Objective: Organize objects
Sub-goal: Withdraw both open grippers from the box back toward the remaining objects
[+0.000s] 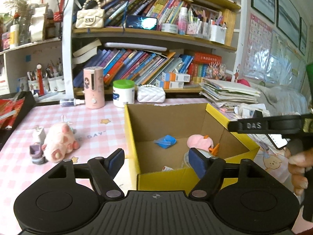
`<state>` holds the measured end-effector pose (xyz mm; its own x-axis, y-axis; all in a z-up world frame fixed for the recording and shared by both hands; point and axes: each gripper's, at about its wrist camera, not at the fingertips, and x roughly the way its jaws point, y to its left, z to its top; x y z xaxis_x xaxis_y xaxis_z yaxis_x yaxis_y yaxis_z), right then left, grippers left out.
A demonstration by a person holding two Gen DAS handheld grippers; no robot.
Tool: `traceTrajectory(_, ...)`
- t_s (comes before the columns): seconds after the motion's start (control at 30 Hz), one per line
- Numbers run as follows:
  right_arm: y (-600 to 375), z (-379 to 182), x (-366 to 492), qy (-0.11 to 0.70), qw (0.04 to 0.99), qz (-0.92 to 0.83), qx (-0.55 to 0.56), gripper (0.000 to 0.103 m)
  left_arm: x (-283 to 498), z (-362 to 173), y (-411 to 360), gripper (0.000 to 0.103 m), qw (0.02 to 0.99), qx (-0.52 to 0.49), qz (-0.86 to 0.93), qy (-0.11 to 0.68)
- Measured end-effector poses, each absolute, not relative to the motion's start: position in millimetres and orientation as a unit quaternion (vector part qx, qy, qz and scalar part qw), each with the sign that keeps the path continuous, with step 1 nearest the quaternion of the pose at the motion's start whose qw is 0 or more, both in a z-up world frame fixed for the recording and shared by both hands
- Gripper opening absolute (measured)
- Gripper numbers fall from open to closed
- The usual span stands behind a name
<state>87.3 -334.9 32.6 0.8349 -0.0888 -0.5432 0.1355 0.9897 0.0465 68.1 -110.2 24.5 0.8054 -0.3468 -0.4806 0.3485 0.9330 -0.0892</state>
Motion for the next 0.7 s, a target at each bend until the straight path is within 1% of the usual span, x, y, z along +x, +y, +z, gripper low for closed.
traceTrajectory(0.23, -320, 23, 47, 0.284, 0.953, -0.094, 0.055, 0.047, 47, 20, -90, 0.074, 0.948, -0.006, -0.185, 0.258)
traceTrajectory(0.53, -290, 0, 13, 0.342, 0.932, -0.1, 0.066, 0.047, 19, 6, -62, 0.074, 0.94, 0.003, -0.168, 0.297)
traceTrajectory(0.7, -264, -10, -7, 0.364, 0.926, -0.085, 0.059, 0.05, 5, -2, -47, 0.076, 0.933, 0.008, -0.155, 0.325)
